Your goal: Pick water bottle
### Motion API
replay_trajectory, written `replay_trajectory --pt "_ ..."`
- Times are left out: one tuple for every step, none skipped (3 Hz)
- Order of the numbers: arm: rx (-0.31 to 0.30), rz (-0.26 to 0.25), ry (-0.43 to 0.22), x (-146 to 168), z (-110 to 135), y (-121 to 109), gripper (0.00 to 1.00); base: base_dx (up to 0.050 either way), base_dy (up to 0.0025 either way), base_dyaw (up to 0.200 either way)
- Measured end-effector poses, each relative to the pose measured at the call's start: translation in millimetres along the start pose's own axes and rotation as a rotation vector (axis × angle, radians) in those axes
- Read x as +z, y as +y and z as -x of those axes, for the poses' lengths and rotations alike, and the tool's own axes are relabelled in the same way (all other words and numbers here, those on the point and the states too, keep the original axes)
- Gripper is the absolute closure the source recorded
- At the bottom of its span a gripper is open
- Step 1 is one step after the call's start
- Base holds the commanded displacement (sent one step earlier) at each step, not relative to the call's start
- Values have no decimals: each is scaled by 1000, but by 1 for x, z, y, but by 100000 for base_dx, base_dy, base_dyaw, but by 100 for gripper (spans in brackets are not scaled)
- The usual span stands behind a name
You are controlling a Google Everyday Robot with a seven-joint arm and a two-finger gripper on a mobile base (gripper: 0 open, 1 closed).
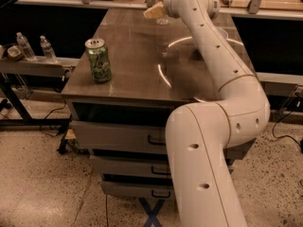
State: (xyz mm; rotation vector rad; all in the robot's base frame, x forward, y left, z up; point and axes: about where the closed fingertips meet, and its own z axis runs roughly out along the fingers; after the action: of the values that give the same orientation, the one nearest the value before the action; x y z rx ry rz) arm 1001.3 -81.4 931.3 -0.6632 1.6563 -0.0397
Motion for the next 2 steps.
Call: replay_trajectory --pt "0 0 0 0 0 0 0 0 0 0" --pt "-54 -61 4 -20 -8 -40 0 0 0 0"
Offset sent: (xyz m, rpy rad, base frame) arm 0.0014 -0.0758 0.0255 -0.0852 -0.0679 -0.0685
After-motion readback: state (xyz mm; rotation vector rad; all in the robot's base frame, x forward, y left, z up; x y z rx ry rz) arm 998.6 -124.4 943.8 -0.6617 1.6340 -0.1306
